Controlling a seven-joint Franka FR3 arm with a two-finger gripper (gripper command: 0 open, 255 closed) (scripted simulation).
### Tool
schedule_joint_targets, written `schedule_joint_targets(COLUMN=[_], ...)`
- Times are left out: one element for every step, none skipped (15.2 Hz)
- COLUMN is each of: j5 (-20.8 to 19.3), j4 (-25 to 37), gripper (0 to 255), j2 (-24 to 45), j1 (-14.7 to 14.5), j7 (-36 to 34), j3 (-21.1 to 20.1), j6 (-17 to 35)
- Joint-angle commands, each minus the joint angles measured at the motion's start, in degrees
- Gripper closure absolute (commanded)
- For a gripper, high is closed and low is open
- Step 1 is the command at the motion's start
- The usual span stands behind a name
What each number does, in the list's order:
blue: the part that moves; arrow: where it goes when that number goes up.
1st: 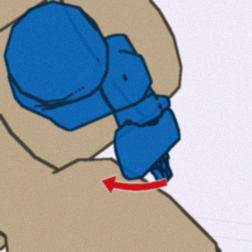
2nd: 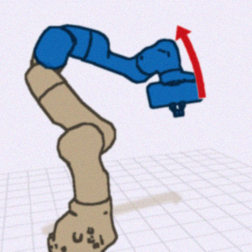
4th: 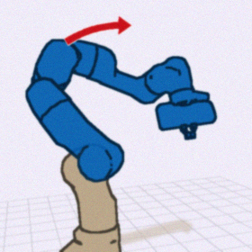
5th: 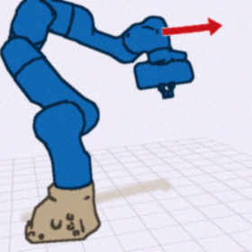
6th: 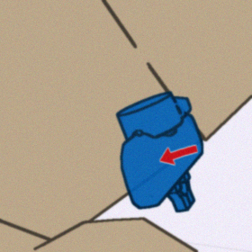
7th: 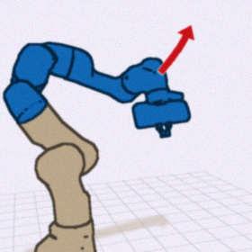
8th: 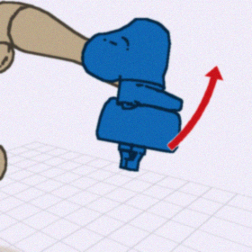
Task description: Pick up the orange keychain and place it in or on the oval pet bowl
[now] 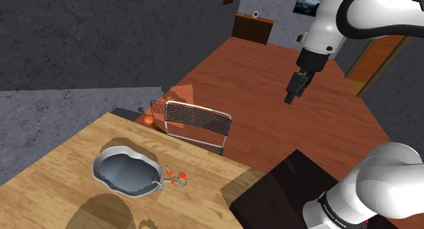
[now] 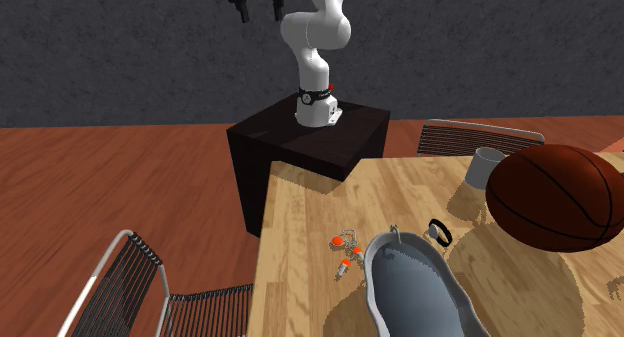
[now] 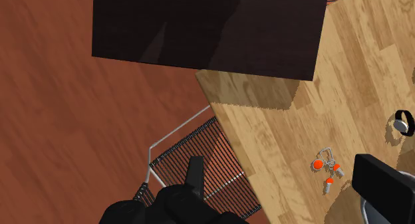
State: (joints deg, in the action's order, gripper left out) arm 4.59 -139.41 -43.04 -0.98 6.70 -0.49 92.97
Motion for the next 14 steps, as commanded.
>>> schedule_joint_targets(j5=[0.0, 0.3, 0.5, 0.7, 0.9, 1.1, 1.3, 1.4, 1.5, 1.6, 1.6, 1.7, 1.6, 1.5], j4=[0.0, -0.5, -1.0, -1.4, -1.8, -2.1, -2.3, -2.4, -2.5, -2.5, -2.5, -2.4, -2.2, -1.9], gripper=[0, 0, 0, 0, 0, 0, 0, 0, 0, 0, 0, 0, 0, 0], j2=[0.0, 1.2, 2.5, 3.9, 5.3, 6.7, 8.3, 9.8, 11.5, 13.1, 14.9, 16.6, 18.4, 20.3], j1=[0.0, -0.6, -1.1, -1.7, -2.2, -2.8, -3.3, -3.8, -4.3, -4.8, -5.2, -5.7, -6.1, -6.5], j7=[0.0, 0.2, 0.4, 0.6, 0.9, 1.0, 1.2, 1.4, 1.6, 1.7, 1.9, 2.0, 2.1, 2.2], j3=[0.0, -0.6, -1.2, -1.8, -2.5, -3.1, -3.7, -4.3, -5.0, -5.6, -6.3, -6.9, -7.6, -8.2], j6=[0.0, 1.8, 3.6, 5.5, 7.3, 9.1, 10.9, 12.6, 14.4, 16.1, 17.9, 19.6, 21.2, 22.9])
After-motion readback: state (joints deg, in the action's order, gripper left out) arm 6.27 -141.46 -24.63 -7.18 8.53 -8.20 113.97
